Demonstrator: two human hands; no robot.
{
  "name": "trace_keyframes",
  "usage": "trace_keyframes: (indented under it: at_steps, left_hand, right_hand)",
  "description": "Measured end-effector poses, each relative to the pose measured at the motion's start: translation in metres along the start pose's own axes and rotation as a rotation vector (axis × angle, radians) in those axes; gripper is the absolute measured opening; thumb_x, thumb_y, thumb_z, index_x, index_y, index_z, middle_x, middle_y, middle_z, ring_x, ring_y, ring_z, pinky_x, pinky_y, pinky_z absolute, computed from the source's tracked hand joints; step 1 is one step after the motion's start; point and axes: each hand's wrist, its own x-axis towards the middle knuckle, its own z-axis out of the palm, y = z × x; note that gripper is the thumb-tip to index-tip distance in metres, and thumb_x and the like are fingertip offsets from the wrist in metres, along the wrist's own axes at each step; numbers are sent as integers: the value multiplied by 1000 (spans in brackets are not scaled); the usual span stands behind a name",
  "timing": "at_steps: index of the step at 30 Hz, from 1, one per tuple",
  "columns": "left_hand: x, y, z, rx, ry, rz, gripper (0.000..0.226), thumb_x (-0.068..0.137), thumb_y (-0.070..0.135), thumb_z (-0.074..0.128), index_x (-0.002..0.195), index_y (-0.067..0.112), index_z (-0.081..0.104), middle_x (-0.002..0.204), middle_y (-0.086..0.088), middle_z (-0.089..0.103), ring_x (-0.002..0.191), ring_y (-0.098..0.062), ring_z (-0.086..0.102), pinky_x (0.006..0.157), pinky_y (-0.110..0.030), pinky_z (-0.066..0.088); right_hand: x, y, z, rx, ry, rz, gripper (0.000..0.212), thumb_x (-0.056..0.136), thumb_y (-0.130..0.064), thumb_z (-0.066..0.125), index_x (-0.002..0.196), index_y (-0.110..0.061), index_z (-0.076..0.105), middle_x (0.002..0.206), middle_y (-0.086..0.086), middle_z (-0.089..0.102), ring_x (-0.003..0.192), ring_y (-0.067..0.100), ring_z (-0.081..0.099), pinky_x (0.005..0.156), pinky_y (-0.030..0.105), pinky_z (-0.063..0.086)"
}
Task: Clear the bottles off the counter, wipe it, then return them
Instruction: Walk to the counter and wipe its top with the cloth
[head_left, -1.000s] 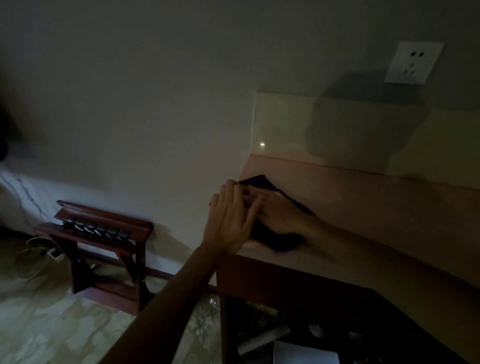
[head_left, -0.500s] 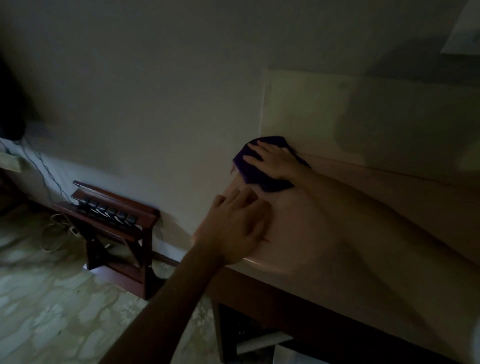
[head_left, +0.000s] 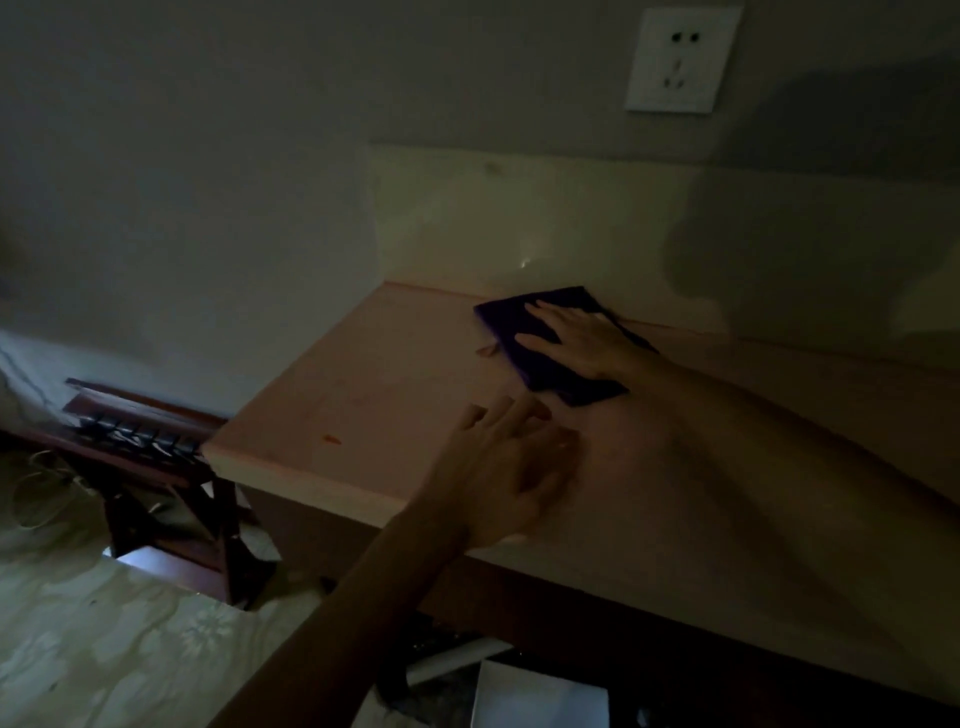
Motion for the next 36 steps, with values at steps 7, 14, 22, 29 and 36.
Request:
trace_keyframes:
  at_steps: [7, 14, 22, 29, 36]
  left_hand:
    - [16, 49, 23, -25, -38, 29, 49, 90, 57, 30, 132, 42, 49, 133, 12, 46, 122, -14, 48, 93, -34, 36]
    - [12, 53, 22, 14, 4, -1, 52, 92, 62, 24, 129, 41, 54, 128, 13, 51, 117, -11, 52, 89, -34, 37]
    - [12, 56, 20, 39, -23, -23, 56, 92, 65, 20, 133, 42, 51, 129, 10, 50, 116, -18, 54, 90, -39, 40]
    - [9, 56, 16, 42, -47, -20, 61, 90, 65, 19, 134, 39, 51, 130, 6, 52, 117, -20, 54, 89, -40, 40]
    - [3, 30, 5, 17, -170, 69, 58, 92, 67, 21, 145, 48, 32, 148, 15, 37, 132, -11, 43, 97, -37, 39]
  right_hand:
    - [-121, 128, -18, 5, 45, 196, 78, 85, -79, 19, 153, -41, 13, 163, -12, 13, 149, 17, 19, 117, 47, 15]
    - [-235, 239, -31, 4, 63, 537, 78, 87, -77, 21, 154, -37, 14, 164, -6, 11, 150, 21, 16, 118, 47, 13]
    - [-316, 258, -34, 20, 61, 689, 84, 83, -81, 15, 154, -37, 9, 164, -5, 5, 151, 20, 9, 119, 46, 9]
    - [-349, 222, -23, -3, 68, 615, 77, 87, -76, 13, 154, -39, 8, 164, -5, 4, 151, 18, 6, 119, 44, 10]
    - [-331, 210, -20, -24, 49, 602, 67, 94, -66, 22, 154, -39, 10, 164, -6, 4, 151, 17, 6, 119, 43, 9]
